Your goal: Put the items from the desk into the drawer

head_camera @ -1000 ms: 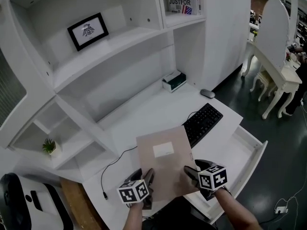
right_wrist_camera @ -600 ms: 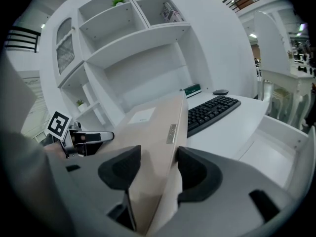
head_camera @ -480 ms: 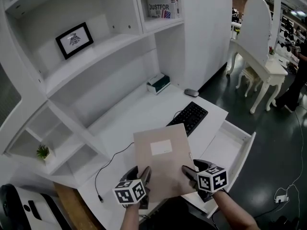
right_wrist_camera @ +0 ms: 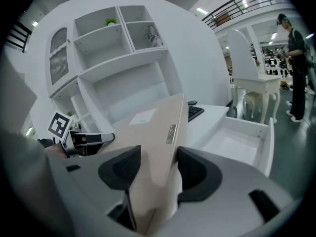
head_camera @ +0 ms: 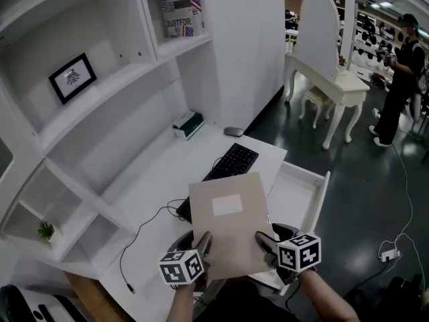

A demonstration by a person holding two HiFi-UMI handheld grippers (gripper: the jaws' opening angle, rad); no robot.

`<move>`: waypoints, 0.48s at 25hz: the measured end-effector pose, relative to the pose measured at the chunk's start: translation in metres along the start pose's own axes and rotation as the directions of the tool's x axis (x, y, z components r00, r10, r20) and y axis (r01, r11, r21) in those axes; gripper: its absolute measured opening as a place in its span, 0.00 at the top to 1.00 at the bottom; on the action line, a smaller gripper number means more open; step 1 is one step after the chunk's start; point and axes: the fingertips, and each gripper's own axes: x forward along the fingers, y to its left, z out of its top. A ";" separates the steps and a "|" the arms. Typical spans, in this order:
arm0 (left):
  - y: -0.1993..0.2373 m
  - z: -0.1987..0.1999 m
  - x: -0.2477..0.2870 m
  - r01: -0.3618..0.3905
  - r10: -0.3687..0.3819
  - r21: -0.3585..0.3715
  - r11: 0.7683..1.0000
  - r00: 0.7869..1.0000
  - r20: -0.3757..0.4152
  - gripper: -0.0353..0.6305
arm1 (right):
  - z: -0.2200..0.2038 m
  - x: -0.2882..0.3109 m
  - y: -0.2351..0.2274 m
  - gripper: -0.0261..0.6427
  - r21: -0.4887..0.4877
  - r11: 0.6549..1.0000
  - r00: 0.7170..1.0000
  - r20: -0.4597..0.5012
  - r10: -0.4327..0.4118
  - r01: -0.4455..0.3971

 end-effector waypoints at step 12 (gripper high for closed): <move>-0.097 -0.014 0.037 0.213 -0.201 0.136 0.967 0.975 -0.098 0.62 | -0.034 -0.089 -0.055 0.61 0.156 0.967 0.973 0.078 -0.216 0.202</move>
